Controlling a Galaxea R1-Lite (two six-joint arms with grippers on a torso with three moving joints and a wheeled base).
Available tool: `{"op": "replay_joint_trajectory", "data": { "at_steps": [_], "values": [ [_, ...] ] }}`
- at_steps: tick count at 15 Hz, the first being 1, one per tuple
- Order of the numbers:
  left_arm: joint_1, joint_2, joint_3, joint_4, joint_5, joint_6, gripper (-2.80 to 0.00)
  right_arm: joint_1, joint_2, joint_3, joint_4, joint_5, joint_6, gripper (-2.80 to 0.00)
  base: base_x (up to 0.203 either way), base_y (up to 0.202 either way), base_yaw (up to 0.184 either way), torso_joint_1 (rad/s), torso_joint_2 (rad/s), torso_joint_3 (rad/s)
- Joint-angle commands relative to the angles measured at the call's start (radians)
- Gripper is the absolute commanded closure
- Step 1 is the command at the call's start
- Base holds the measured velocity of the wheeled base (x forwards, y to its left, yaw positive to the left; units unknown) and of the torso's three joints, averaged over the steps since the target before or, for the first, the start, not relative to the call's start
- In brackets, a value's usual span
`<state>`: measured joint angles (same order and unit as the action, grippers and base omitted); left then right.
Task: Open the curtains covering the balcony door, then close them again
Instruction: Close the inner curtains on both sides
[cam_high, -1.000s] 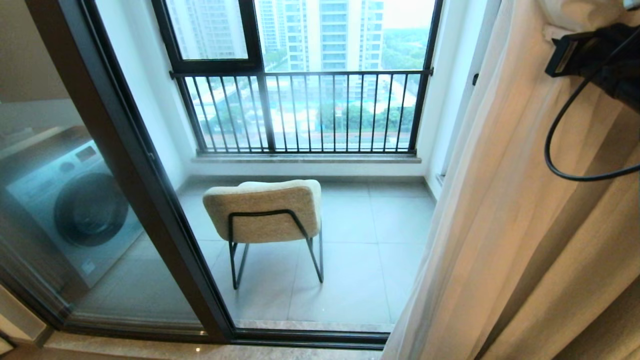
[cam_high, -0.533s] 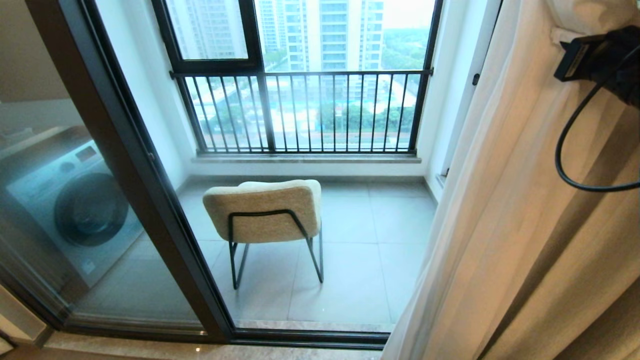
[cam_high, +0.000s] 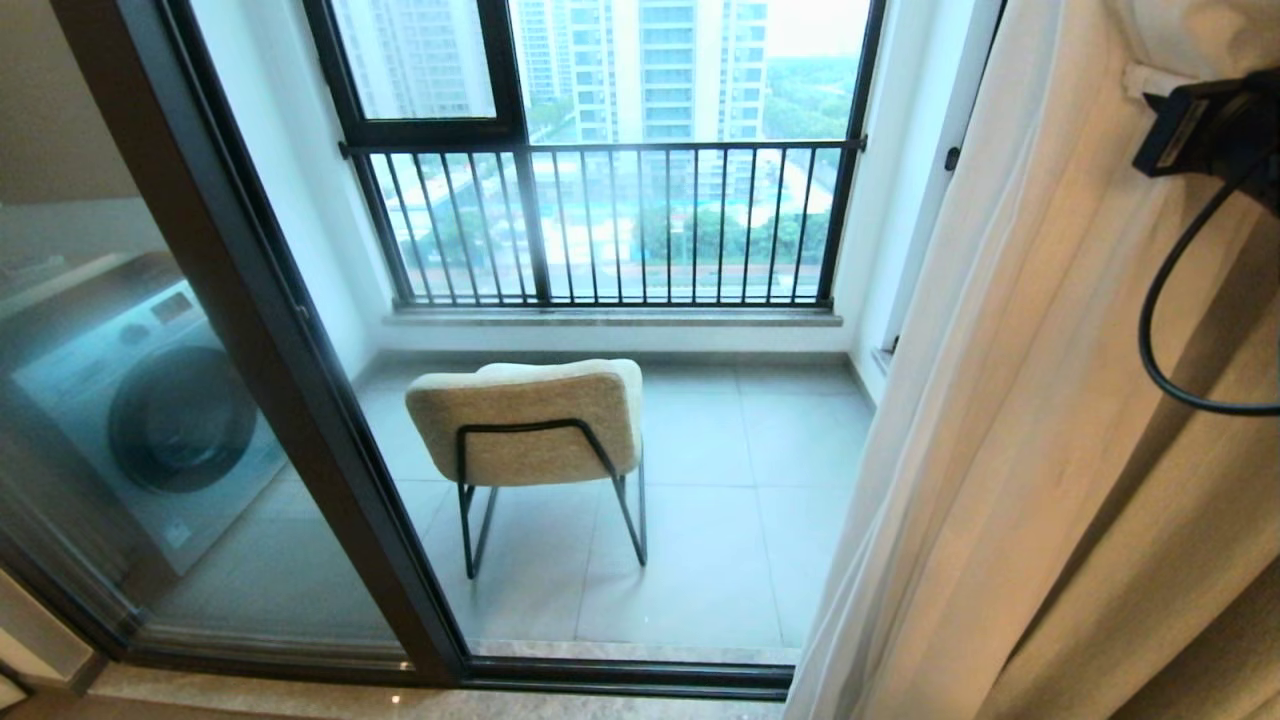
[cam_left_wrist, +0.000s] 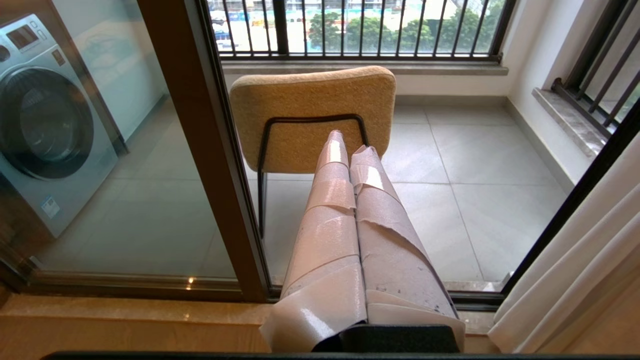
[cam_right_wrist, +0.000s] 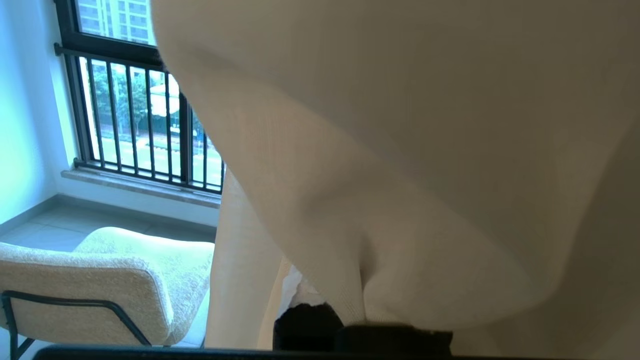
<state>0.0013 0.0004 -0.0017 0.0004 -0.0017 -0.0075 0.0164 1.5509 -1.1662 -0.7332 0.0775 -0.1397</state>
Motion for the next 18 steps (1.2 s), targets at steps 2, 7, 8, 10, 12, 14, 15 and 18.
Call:
{"op": "replay_joint_trajectory", "data": {
  "at_steps": [2,7,8,10,12,14,15,18],
  "values": [
    [0.0,0.0,0.0,0.0,0.0,0.0,0.0,0.0,-0.012,0.003,-0.005,0.001,-0.001,0.0,0.0,0.0,0.0,0.0,0.0,0.0],
    [0.0,0.0,0.0,0.0,0.0,0.0,0.0,0.0,-0.012,0.003,-0.004,0.001,-0.001,0.0,0.0,0.0,0.0,0.0,0.0,0.0],
    [0.0,0.0,0.0,0.0,0.0,0.0,0.0,0.0,-0.012,0.003,-0.003,0.001,-0.001,0.0,0.0,0.0,0.0,0.0,0.0,0.0],
    [0.0,0.0,0.0,0.0,0.0,-0.002,0.0,0.0,-0.011,0.005,-0.003,0.001,-0.001,0.0,0.0,0.036,-0.005,0.001,0.0,0.001],
    [0.0,0.0,0.0,0.0,0.0,-0.002,0.0,0.0,-0.011,0.005,-0.002,0.001,-0.001,0.0,-0.001,0.136,-0.014,0.0,0.0,0.002],
    [0.0,0.0,0.0,0.0,0.0,-0.002,0.0,0.0,-0.009,0.005,-0.002,0.001,-0.002,0.0,0.0,0.155,-0.01,0.0,0.0,0.002],
    [0.0,0.0,0.0,0.0,0.0,-0.002,0.0,0.002,-0.009,0.006,-0.002,0.001,-0.003,0.0,0.0,0.166,0.002,-0.012,0.0,0.009],
    [0.0,0.0,0.0,0.0,0.0,-0.002,0.0,0.002,-0.006,0.006,-0.002,0.001,-0.001,0.0,0.0,0.193,0.002,-0.002,0.0,0.0]
  ]
}}
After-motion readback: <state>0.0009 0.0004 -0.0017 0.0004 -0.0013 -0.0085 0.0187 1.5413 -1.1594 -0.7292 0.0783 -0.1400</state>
